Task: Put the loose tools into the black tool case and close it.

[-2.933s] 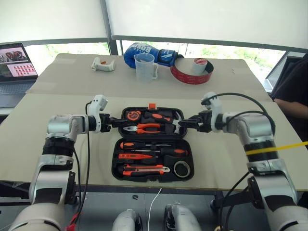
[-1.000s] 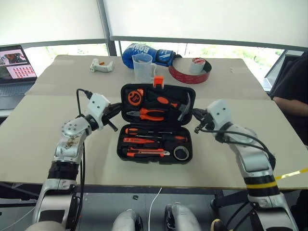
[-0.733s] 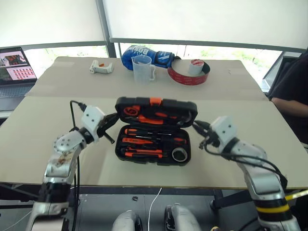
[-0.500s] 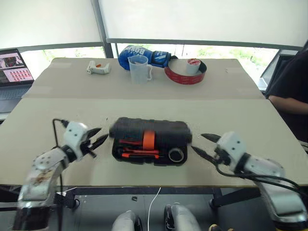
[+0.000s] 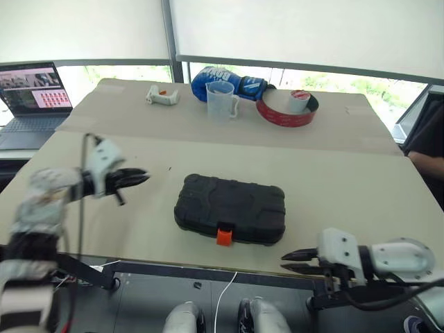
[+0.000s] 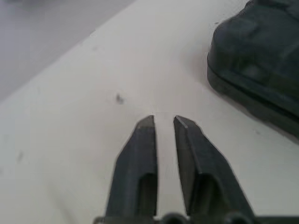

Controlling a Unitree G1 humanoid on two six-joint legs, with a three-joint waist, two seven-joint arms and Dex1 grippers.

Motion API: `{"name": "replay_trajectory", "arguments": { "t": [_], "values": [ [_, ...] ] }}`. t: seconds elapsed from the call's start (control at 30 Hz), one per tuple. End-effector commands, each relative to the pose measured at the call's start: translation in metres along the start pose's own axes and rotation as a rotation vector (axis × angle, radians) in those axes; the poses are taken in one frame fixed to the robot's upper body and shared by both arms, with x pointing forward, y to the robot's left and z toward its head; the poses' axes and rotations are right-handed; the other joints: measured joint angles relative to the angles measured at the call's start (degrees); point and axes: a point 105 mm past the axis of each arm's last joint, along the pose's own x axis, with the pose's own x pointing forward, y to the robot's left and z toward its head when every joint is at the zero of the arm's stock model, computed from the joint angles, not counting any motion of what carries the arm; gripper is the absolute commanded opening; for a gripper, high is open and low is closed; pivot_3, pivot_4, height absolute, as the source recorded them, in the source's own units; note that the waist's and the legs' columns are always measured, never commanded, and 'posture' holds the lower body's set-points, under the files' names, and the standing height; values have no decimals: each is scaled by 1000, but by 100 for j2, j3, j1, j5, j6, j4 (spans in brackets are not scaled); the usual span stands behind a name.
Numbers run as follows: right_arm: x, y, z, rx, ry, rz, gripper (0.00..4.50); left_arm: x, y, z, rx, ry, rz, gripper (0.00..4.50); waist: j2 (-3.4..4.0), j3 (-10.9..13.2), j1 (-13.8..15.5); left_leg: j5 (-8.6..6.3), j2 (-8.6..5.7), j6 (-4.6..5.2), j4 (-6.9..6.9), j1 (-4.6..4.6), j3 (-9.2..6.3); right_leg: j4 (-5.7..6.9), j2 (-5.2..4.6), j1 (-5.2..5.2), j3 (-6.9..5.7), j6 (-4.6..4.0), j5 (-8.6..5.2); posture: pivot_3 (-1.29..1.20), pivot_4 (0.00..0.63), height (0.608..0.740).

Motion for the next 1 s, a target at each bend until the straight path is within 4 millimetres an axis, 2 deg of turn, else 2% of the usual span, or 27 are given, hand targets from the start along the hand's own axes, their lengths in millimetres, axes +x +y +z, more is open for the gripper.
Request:
{"name": "replay_trajectory", "arguments": {
  "t": [0.03,0.17,0.33,0.37,0.43,0.5,0.6,0.67,0.8,0.9,1.0],
  "values": [
    [16,-10,6,-66,-28,17,26,33,12,10,115,-2,19,43,-15,4,-56,-2,-1,2,9,1,0,5,2,1,-2,-5,2,0,150,714],
    [25,-29,9,-90,-25,-36,26,61,7,21,148,-29,-27,43,-30,13,-129,-10,-16,14,14,-15,0,-7,-13,-2,-31,-8,7,0,150,714],
    [27,-57,10,-106,-20,-180,26,71,-6,24,177,-58,-120,43,-39,18,-219,-13,-11,18,18,-12,1,-1,-18,-2,-33,18,-7,0,150,714],
    [25,-70,9,-114,-9,-251,26,71,-15,22,179,-50,-184,43,-40,19,-228,-13,-3,18,29,-11,0,5,-19,-1,-30,38,-19,0,150,714],
    [14,-100,-3,-100,33,-396,26,52,-50,2,190,34,-455,43,-41,20,-291,-12,13,15,54,-17,1,13,-20,0,-30,39,-18,0,150,714],
    [8,-112,-11,-80,48,-451,26,40,-64,-4,178,65,-551,43,-35,19,-301,-14,22,12,68,-10,7,25,-22,1,-28,38,-9,0,150,714],
    [5,-110,-13,-69,33,-448,26,33,-53,13,151,2,-473,43,-32,17,-269,-14,22,12,68,-10,6,31,-21,-3,0,36,-10,0,150,714],
    [1,-105,-11,-49,15,-430,26,25,-44,24,136,-31,-427,43,-33,17,-245,-12,27,11,73,-43,-1,33,-20,-27,-2,33,-11,0,150,714],
    [-9,-80,-6,10,-22,-344,26,10,-32,55,103,-97,-398,43,-33,17,-224,-10,18,11,89,-80,-2,65,-15,-64,-2,27,-8,0,150,714],
    [-11,-60,-5,37,-27,-287,26,10,-45,74,116,-119,-478,43,-32,17,-204,-11,11,13,92,-78,-2,62,-17,-57,-2,32,-11,0,150,714],
    [-7,-49,-4,43,-32,-268,26,26,-68,81,163,-128,-567,43,-32,17,-180,-13,8,17,92,-55,-2,59,-19,-36,8,37,-13,0,150,714]
  ]
}}
